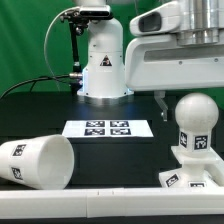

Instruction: Assemble lamp

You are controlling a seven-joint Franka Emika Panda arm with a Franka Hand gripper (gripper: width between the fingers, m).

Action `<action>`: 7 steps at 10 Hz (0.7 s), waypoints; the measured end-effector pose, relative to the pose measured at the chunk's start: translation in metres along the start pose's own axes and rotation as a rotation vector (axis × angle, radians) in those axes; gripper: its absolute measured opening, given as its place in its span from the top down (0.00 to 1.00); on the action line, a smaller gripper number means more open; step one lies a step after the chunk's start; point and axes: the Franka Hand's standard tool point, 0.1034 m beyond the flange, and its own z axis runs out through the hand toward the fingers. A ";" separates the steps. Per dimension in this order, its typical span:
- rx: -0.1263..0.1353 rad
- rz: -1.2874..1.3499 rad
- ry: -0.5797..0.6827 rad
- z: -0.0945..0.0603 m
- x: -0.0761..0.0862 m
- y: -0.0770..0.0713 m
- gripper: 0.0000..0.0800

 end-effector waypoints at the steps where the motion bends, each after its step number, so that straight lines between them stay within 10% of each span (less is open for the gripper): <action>1: -0.005 -0.124 0.002 -0.001 0.001 0.001 0.13; 7: -0.005 -0.170 0.016 0.001 0.000 0.005 0.28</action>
Offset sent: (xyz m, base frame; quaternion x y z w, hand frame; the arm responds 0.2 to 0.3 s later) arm 0.0000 0.0000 0.0000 0.0000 0.0000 -0.1296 0.9916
